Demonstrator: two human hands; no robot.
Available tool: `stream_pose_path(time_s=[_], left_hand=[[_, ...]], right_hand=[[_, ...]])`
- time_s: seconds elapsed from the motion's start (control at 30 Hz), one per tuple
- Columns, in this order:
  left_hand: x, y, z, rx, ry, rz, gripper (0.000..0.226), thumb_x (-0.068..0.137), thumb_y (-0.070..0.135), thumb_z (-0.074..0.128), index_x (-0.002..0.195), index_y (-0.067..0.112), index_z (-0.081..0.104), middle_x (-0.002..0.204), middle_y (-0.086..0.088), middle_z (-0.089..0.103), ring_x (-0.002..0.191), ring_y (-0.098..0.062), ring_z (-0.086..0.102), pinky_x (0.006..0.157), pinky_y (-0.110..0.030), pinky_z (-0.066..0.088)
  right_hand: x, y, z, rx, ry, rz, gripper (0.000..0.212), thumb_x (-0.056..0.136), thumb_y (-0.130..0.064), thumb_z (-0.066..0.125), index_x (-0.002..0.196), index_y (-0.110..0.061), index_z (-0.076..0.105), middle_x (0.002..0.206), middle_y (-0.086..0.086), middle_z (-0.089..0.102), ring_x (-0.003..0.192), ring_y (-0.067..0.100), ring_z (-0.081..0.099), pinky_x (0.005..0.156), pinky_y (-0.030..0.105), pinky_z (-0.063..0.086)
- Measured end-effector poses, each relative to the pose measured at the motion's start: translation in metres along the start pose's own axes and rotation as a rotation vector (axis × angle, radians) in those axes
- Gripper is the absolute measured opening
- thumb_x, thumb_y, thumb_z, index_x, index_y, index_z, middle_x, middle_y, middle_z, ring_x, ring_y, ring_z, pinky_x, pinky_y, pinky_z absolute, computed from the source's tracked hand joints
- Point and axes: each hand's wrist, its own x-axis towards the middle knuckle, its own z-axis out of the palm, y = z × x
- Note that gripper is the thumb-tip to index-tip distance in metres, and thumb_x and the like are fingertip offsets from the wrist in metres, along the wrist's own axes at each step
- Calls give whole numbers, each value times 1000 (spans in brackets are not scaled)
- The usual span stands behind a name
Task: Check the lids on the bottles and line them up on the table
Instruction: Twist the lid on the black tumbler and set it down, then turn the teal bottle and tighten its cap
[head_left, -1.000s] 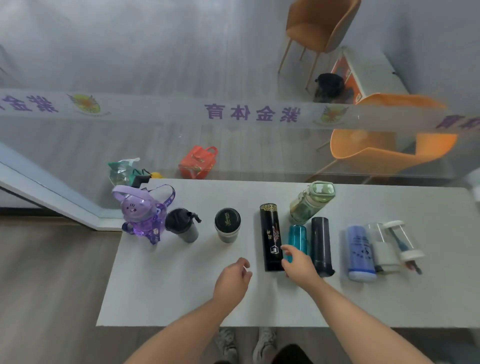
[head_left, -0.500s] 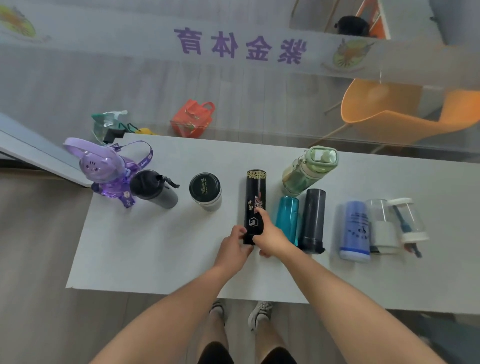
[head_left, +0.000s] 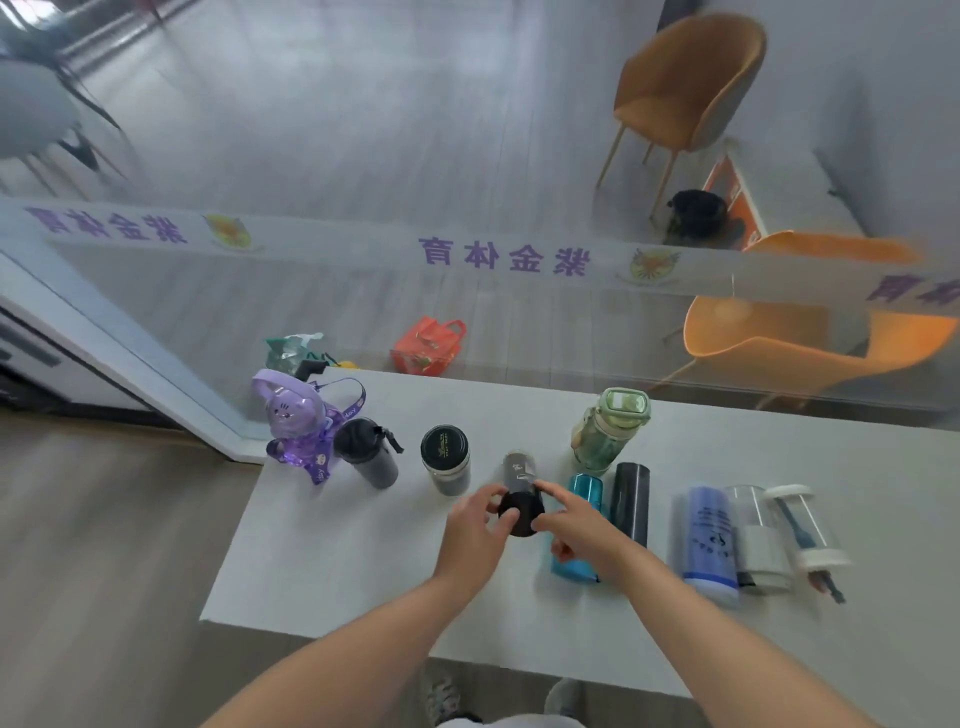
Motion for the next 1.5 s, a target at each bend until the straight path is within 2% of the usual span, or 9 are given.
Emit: stream_pose_path(time_s=[0.5,0.6,0.77,0.87,1.0,1.13,1.23,1.33,1.5], left_hand=[[45,31,-7,351,-23,264,43,97,25,51,140,26,46,129,-1,54,120,-20,45,102,-32,39],[36,23,-4,327,-43,268,41,97,27,51,137,31,44,121,2,57,111,-16,50,95,-32,45],[17,1,10,346,-138,191,6,97,31,51,94,31,46,82,6,58,73,-13,54,69,-37,51],[8,-20,33,380,-251,115,6,98,28,47,92,29,46,80,7,60,70,-13,54,69,-38,52],[-3,-41,73,372,-393,-42,24,96,17,45,113,33,47,114,9,60,85,-12,61,68,-26,51],[-12,-53,109,264,-427,-103,39,95,22,59,127,36,42,124,11,53,99,-8,57,84,-23,50],[-8,-61,127,192,-394,-113,29,96,21,57,116,34,40,117,4,58,88,-8,59,72,-15,47],[-2,-63,132,155,-334,-90,20,97,26,56,109,31,41,105,1,61,80,-9,60,63,-14,44],[-12,-53,105,154,-247,-124,28,95,35,61,113,38,40,113,7,55,91,-9,59,83,-27,56]], right_hand=[[14,-37,-22,48,232,-100,42,99,-18,53,140,-21,54,111,7,71,60,19,58,56,27,52],[12,-21,-29,-17,289,-106,23,102,-22,51,108,-10,69,100,3,74,55,15,55,57,28,51],[7,45,-41,-200,324,-26,25,97,-18,51,84,-10,70,90,5,72,65,16,61,65,39,59],[-3,83,-36,-274,322,18,17,99,-16,51,103,-19,68,107,2,70,84,12,66,77,33,61],[-3,113,-19,-453,265,33,44,98,-18,56,141,-21,50,140,0,57,118,16,62,99,31,52],[6,131,-4,-655,268,-6,45,97,-21,58,140,-25,44,136,0,52,107,18,63,89,31,56],[15,139,2,-726,304,-12,42,97,-24,57,136,-27,39,128,4,51,95,25,65,79,37,59],[23,141,1,-701,354,-19,35,98,-27,56,130,-28,41,122,4,56,90,24,65,77,41,60],[12,123,-1,-473,336,-27,37,97,-27,63,131,-27,48,126,-1,64,104,17,67,88,32,56]])
